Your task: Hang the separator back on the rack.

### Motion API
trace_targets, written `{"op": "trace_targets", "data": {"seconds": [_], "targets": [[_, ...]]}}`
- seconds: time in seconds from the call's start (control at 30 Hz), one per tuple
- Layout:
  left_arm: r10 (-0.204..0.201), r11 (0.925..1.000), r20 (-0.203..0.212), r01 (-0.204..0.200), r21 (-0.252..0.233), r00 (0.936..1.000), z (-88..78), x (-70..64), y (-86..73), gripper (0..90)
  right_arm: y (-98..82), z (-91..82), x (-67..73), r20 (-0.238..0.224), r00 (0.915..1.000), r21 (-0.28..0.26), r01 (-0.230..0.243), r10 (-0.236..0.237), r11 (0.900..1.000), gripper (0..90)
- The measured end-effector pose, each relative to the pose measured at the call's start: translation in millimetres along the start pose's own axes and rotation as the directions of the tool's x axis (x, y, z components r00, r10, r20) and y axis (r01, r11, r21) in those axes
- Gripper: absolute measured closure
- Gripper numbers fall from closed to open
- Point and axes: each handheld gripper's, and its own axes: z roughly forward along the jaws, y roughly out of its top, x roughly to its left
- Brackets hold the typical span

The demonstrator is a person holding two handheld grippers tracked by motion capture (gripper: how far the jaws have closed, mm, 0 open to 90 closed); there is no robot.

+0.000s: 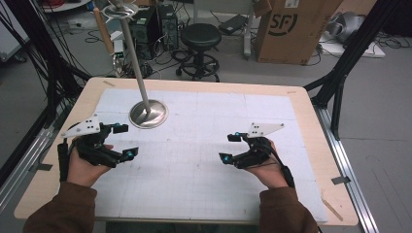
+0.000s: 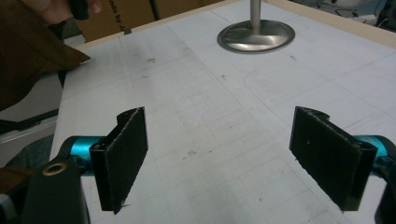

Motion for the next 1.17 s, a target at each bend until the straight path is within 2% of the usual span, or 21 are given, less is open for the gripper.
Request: {"op": "trace_targets", "data": {"seconds": [0.4,1.17], "targets": [[0.003,0.9999,0.009,-0.003,0.016,1.0000,8.5,-3.6,-2.8,4.6,-1.3,4.8,-1.2,-0.002,1.0000,0.021,0.006,-0.006,1.000,18.3],[0.013,0.9996,0.011,-0.013,0.025,0.9999,8.5,-3.8,-2.5,4.5,-1.7,6.6,-0.8,0.002,1.0000,0.030,0.008,-0.008,1.000,18.3]]}}
